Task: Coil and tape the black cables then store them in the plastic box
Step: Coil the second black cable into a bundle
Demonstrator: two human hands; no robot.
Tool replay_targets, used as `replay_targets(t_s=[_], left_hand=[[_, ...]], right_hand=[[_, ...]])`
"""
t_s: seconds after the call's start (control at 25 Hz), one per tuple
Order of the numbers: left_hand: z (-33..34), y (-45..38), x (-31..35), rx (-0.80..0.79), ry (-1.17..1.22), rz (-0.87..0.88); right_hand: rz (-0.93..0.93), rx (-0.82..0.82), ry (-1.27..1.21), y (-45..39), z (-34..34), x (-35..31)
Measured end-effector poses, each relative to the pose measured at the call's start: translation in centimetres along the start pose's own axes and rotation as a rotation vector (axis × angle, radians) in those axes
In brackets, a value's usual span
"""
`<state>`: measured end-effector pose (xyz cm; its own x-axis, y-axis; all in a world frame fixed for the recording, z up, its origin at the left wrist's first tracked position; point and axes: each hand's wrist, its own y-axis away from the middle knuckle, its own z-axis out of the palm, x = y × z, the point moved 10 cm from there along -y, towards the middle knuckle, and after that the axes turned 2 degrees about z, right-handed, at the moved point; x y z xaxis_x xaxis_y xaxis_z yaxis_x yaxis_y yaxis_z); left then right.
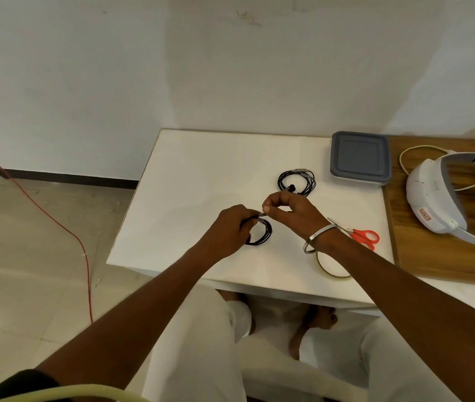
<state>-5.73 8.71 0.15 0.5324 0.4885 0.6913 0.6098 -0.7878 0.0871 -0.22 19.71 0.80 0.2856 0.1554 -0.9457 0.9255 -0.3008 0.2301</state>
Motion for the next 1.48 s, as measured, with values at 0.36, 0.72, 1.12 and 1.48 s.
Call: replay_targets(t_s=[0.36,0.72,1.12,1.48], left_hand=[[0.6,0.9,0.4,-0.077,0.373,-0.089],[1.0,0.6,1.2,-0.113,0.45,-0.118],[0.9,0.4,1.5,-0.111,0.427,-0.101],[1.5,0.2,1.2,-0.193,0.54,-0.143]], right_hand=[[0.09,-0.139,0.009,0.0,0.0,0.2],[0.125,-0.178,0.043,0.2,0.6,1.0],[0.124,-0.194,0.018,0.2,0.9,1.4],[0.131,-0.207,-0.042,0.4,1.3,1.0]])
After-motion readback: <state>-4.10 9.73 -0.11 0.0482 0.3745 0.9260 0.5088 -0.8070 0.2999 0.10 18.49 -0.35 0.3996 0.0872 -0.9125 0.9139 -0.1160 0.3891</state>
